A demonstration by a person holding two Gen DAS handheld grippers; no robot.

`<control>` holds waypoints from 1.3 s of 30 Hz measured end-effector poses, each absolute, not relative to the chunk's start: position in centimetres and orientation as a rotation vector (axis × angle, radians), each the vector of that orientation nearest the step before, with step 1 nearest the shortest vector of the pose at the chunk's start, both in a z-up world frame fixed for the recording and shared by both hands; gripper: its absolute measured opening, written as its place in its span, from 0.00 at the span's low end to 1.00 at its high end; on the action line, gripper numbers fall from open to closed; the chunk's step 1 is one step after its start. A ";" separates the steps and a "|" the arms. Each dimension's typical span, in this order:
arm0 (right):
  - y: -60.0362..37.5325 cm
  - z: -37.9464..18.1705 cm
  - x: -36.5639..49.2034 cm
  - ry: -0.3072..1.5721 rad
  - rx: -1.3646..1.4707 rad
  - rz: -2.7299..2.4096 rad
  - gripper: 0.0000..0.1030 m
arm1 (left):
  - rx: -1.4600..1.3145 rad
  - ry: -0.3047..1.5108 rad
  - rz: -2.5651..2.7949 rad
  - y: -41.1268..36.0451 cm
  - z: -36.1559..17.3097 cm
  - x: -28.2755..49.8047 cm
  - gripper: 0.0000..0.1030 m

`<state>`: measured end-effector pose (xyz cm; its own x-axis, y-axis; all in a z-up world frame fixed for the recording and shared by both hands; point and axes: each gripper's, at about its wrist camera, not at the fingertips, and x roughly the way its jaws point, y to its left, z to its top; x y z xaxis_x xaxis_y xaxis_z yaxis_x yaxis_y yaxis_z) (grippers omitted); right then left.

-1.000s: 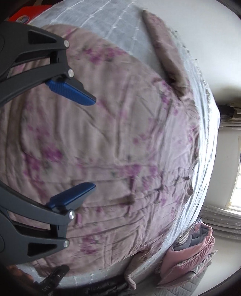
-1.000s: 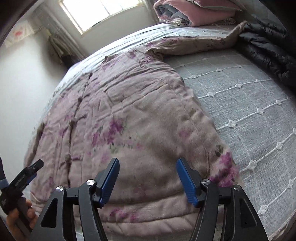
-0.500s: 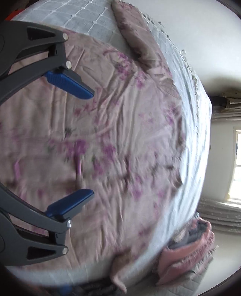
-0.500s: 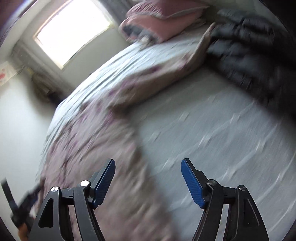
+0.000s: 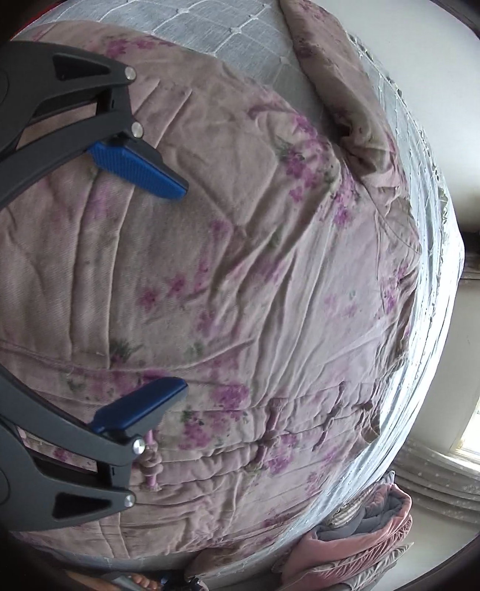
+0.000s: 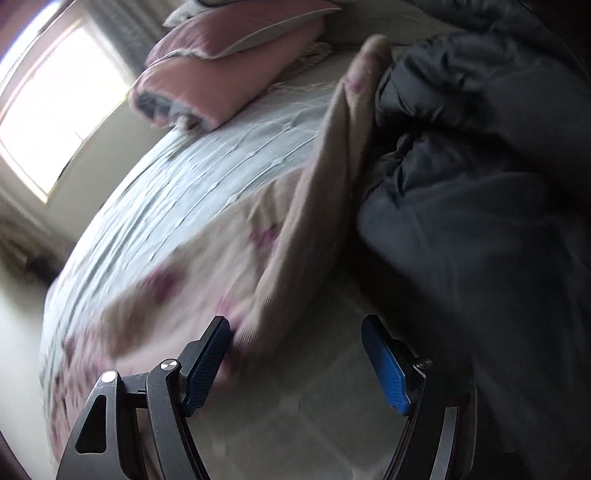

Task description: Fold large clothes

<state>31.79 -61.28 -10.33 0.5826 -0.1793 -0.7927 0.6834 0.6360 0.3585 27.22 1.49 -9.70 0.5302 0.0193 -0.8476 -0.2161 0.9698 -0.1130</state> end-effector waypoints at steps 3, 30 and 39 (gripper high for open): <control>-62.0 -11.0 33.0 0.787 0.730 -0.580 0.70 | -0.203 0.993 0.144 1.5 -9.5 27.1 0.94; -53.5 3.3 34.9 0.617 0.349 -0.687 0.12 | -0.411 0.945 0.191 8.8 -7.7 26.4 0.94; -34.1 12.0 39.0 0.403 0.023 -0.358 0.11 | -0.584 0.943 0.196 13.4 -7.7 25.9 0.94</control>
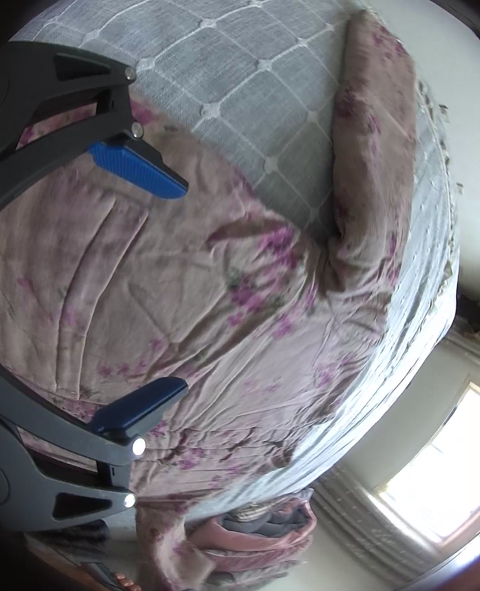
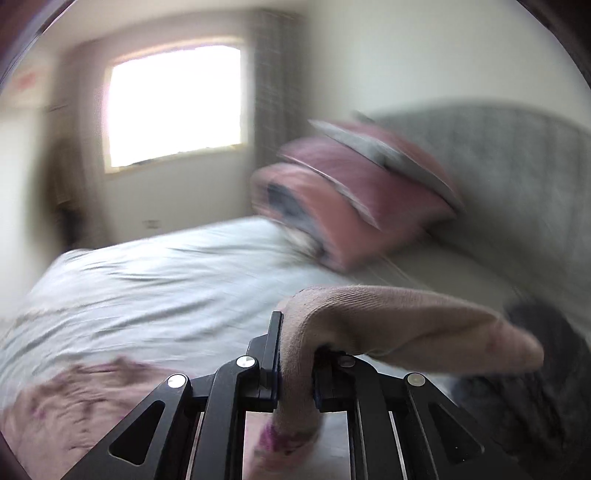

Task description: Fold large clothes

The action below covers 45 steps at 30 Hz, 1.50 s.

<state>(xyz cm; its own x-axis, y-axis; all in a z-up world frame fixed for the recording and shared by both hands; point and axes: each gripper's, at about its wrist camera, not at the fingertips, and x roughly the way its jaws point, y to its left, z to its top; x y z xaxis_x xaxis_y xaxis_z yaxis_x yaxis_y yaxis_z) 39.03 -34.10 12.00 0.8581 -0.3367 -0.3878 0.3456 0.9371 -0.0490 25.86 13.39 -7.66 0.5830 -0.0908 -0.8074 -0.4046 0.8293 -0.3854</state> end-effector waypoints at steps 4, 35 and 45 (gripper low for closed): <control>-20.6 10.3 39.9 0.419 -0.156 -0.047 0.14 | -0.634 0.920 0.220 15.1 -7.4 25.3 0.94; -18.3 -2.4 25.6 0.999 0.140 0.218 0.73 | -0.464 0.919 0.279 14.4 -6.6 25.8 0.94; -21.4 -7.2 21.6 1.001 0.223 0.122 0.81 | -0.381 0.934 0.341 14.5 -7.4 25.6 0.94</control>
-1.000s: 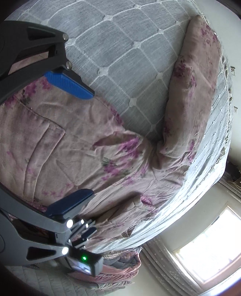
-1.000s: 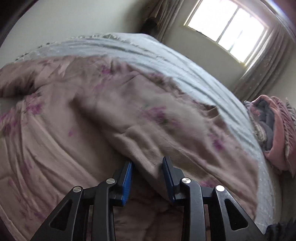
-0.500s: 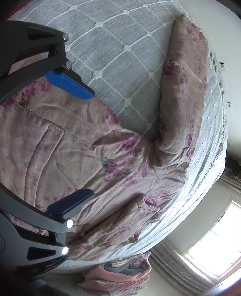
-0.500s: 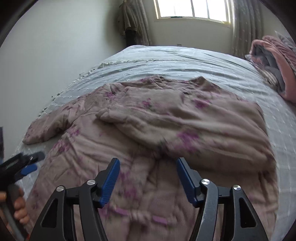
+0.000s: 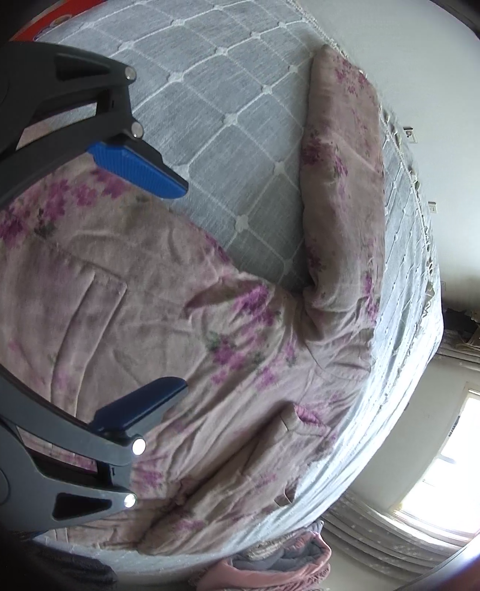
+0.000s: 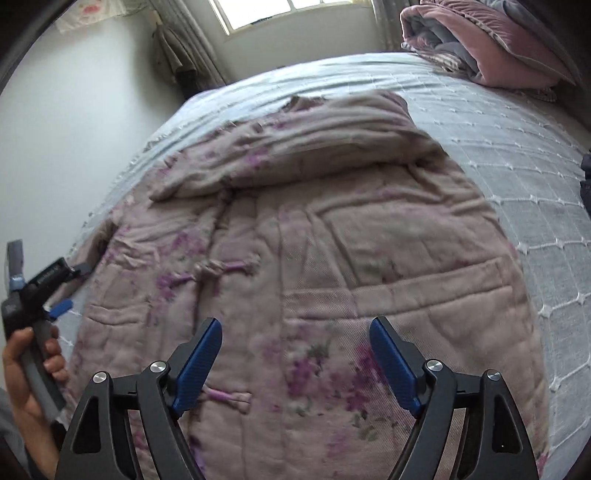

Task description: Fold large clothes

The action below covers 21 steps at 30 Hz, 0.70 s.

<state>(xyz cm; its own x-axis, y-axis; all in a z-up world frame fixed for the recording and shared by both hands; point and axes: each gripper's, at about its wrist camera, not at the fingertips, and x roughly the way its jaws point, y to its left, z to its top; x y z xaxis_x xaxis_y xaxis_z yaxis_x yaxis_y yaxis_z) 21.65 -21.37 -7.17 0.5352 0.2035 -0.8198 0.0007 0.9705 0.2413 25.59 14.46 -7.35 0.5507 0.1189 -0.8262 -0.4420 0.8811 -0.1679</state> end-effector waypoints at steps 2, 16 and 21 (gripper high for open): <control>-21.3 -6.8 21.6 0.963 0.203 0.126 0.81 | -0.397 0.937 0.356 15.0 -7.5 25.7 0.94; -22.5 -5.6 20.4 0.915 0.136 0.090 0.81 | -0.714 0.928 0.528 32.5 -9.5 24.8 0.94; -22.2 -5.5 20.3 0.907 0.114 0.080 0.81 | -0.809 0.864 0.659 40.6 -9.6 23.5 0.94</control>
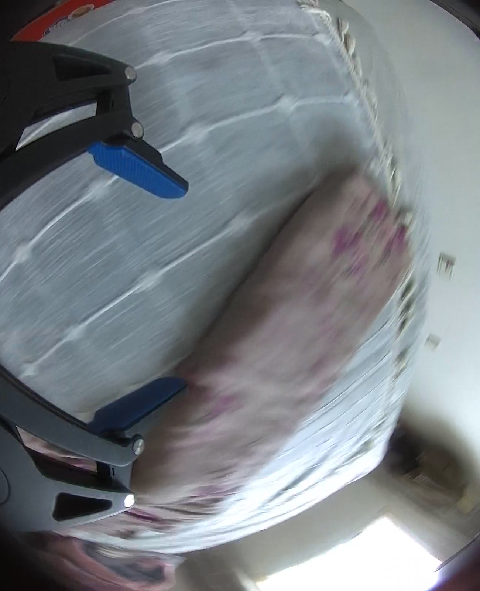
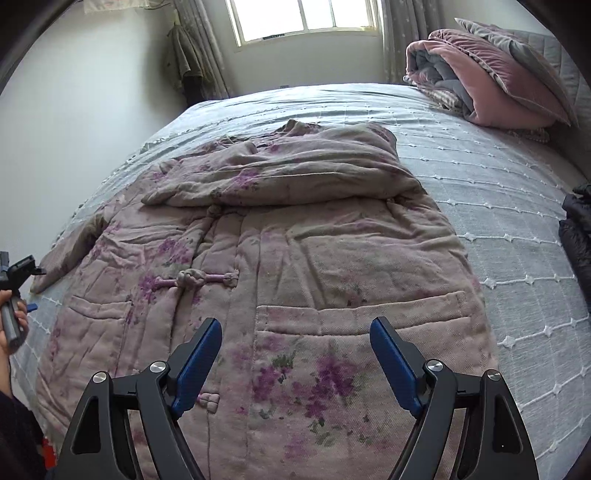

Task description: Fold large clothes

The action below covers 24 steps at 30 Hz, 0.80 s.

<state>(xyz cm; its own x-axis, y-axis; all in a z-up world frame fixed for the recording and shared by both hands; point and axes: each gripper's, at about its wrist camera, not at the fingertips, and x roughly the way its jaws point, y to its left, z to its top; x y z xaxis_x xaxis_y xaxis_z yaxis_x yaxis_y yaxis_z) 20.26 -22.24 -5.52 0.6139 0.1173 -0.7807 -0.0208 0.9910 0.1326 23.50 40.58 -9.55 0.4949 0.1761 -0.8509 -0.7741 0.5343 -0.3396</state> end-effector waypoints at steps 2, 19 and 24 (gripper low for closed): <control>-22.2 -5.8 20.4 0.916 0.117 0.081 0.81 | -0.884 0.844 0.673 43.0 -10.1 23.2 0.94; -20.0 -5.4 19.9 0.833 0.016 -0.002 0.81 | -0.731 0.853 0.816 46.7 -11.3 28.6 0.25; -19.3 -5.0 19.6 0.806 -0.043 -0.033 0.81 | -0.740 0.770 0.772 47.0 -8.1 28.0 0.13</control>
